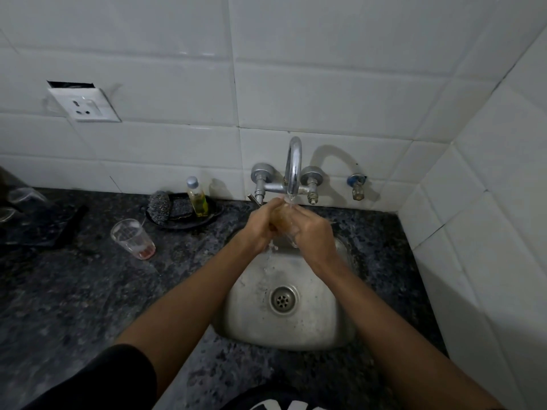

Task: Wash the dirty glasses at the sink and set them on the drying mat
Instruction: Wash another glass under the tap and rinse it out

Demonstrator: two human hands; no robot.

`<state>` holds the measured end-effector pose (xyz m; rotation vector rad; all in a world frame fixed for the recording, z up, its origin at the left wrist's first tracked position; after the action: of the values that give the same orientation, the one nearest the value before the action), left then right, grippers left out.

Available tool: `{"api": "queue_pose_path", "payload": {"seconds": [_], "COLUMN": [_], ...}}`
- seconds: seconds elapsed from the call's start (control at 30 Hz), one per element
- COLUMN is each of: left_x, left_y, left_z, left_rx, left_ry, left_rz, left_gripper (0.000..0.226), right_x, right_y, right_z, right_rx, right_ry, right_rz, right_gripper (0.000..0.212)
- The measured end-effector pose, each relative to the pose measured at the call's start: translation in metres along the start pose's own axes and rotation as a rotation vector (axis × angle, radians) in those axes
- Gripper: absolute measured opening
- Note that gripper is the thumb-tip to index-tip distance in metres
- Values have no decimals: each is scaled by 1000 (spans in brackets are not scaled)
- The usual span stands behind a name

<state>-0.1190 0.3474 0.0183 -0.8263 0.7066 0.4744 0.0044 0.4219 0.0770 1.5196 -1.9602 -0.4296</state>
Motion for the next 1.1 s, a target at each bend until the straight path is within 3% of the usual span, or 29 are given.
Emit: {"api": "queue_pose_path", "payload": {"seconds": [0.07,0.17,0.3,0.37,0.43,0.5,0.6,0.7,0.8,0.87,0.97,1.1], "left_x": [0,-1,-7,-12,-17,-21,-22,-23,-29,-27,-27,-25], "left_y": [-3,-11,-17,-18,-16,-18,-24,-29,-35,-39,-40,-37], "left_z": [-1,4,12,13,13,15,22,24,22,18,10,5], "left_rx": [2,64,150,166,147,152,189,253,456,594,727,806], "left_ry": [-52,-114,-171,-172,-143,-77,13,296,964,1341,1577,1673], "left_rz": [35,83,89,106,135,186,290,477,922,1088,1193,1188], "left_gripper": [56,26,35,27,20,22,11,16,35,49,65,71], "right_x": [-5,-12,-28,-29,-27,-24,-22,-25,-35,-41,-44,-40], "right_y": [4,7,-1,-14,-22,-29,-32,-30,-28,-28,-26,-17], "right_z": [-1,2,12,15,13,10,13,14,9,8,3,-6], "right_rx": [2,111,469,726,899,970,861,705,618,611,645,594], "right_ry": [44,100,229,533,783,897,1006,904,697,582,464,225], "right_rz": [159,252,540,696,646,611,733,753,748,750,711,529], "right_gripper": [23,18,25,17,50,72,64,45,29,32,53,46]}}
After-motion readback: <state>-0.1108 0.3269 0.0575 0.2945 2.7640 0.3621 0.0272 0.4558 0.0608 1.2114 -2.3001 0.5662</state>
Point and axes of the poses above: each hand's wrist, its own y-axis towards the middle knuckle, its own z-axis out of the palm, x = y × z, the point moved 4 cm from there along y, towards the middle knuckle, and after that the axes turned 11 degrees about -y, right-handed, at the moved point
